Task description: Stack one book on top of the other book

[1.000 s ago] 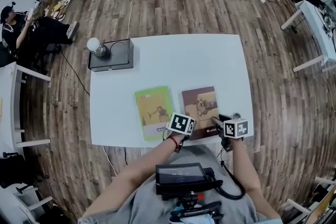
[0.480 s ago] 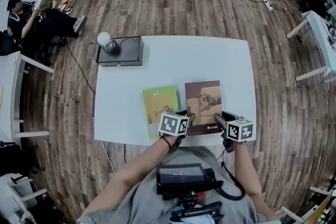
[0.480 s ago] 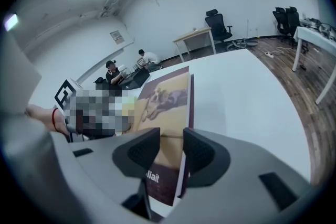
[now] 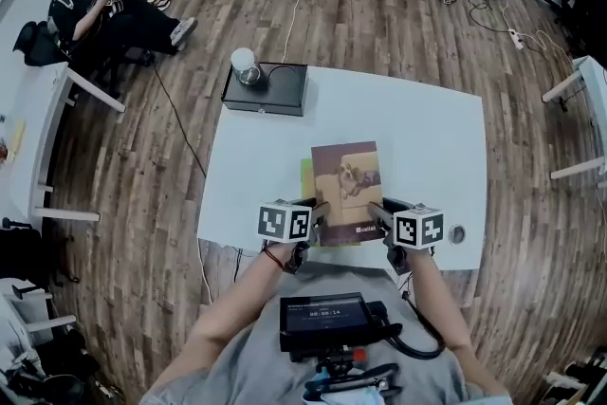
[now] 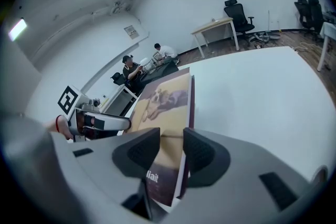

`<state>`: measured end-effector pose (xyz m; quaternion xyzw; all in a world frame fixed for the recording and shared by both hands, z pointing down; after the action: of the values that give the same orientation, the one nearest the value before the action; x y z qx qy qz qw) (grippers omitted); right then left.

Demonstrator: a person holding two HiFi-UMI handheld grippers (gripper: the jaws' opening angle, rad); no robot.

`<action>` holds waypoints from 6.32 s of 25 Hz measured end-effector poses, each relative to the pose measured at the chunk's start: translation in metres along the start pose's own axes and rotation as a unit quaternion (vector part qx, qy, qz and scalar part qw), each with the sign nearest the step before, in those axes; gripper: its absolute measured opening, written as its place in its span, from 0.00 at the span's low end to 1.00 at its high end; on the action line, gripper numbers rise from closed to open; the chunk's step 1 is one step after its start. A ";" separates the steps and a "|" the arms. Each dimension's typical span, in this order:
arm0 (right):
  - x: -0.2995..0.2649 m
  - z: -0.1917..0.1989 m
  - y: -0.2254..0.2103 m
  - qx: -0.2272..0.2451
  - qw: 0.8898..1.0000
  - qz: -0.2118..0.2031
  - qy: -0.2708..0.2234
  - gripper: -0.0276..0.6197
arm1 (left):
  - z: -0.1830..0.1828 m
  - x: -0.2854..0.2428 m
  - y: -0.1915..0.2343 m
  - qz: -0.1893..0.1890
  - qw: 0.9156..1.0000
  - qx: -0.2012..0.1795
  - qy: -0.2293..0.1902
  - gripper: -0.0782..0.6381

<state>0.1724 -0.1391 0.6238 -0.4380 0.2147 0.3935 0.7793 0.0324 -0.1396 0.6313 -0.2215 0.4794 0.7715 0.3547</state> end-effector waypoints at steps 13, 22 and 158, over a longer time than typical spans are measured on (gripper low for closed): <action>-0.044 0.036 0.019 -0.016 0.998 0.012 0.055 0.27 | 0.025 0.007 0.053 -0.002 0.999 0.015 0.039 0.33; -0.052 0.050 0.013 -0.015 0.997 0.022 0.070 0.27 | 0.035 -0.003 0.062 0.007 0.999 0.011 0.043 0.33; 0.053 -0.034 0.141 0.244 0.940 -0.089 -0.222 0.09 | -0.018 0.064 -0.109 0.233 0.915 -0.274 -0.186 0.13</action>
<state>0.0915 -0.1021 0.4975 -0.1530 0.0855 0.3457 0.9218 0.0735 -0.1027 0.5167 -0.0449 0.2129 0.9605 0.1735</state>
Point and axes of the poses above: the fingertips, and each gripper's own axes: x backward along the fingers, y to its left, z out of its underside, the point moved 1 cm from there along x, backward along the fingers
